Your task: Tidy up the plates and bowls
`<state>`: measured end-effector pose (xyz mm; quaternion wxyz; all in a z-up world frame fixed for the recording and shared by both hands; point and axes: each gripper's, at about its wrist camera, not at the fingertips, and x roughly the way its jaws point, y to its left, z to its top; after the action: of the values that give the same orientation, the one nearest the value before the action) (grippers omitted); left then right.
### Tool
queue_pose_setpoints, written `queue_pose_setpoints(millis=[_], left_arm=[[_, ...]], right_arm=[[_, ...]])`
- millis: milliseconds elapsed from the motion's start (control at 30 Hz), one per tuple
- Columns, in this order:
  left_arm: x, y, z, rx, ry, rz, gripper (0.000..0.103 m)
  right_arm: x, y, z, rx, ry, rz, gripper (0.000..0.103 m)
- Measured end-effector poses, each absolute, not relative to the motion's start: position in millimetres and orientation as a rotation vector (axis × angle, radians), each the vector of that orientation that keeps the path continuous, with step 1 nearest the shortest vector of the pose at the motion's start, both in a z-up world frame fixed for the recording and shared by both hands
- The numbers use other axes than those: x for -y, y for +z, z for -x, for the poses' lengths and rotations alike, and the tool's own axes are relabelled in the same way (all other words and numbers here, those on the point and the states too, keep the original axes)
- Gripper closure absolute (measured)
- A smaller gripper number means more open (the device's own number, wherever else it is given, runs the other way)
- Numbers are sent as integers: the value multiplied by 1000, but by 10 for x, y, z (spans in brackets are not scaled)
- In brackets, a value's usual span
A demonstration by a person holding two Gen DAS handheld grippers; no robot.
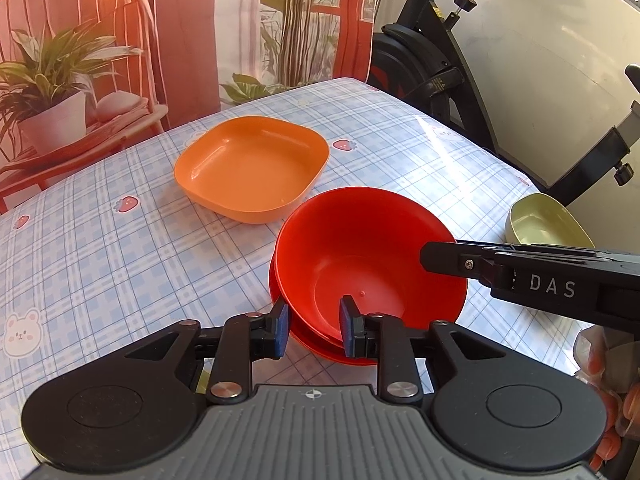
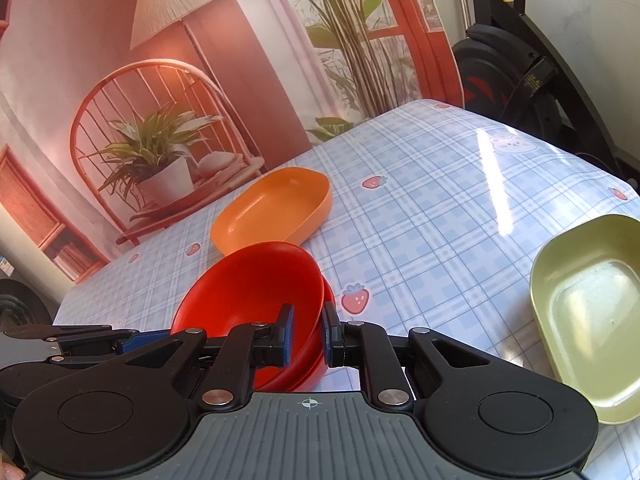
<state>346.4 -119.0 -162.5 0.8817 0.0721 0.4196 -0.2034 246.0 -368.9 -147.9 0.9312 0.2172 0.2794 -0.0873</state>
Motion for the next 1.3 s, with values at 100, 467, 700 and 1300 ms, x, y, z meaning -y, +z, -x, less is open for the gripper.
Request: queue_pose_setpoints(millis=[100,467,700,1300], left_arm=[[1186,-1623,-3467,-879,-430,-146,72],[984,-1547,-3461,-878,-425,-55,64],[753,-1396,-3580,-824,-368,-15,64],[678,-1470,-4394,-793,-224,100,64]], right_arm=[[3691,-1467,-2466,-577,-195,-435,86],[3755,-1395,-2438,-559,-220,-430,83],[3822,-1263,-2501,-545,-221,-382,83],[4293,-1121,-3520,-559,-111,-225,77]])
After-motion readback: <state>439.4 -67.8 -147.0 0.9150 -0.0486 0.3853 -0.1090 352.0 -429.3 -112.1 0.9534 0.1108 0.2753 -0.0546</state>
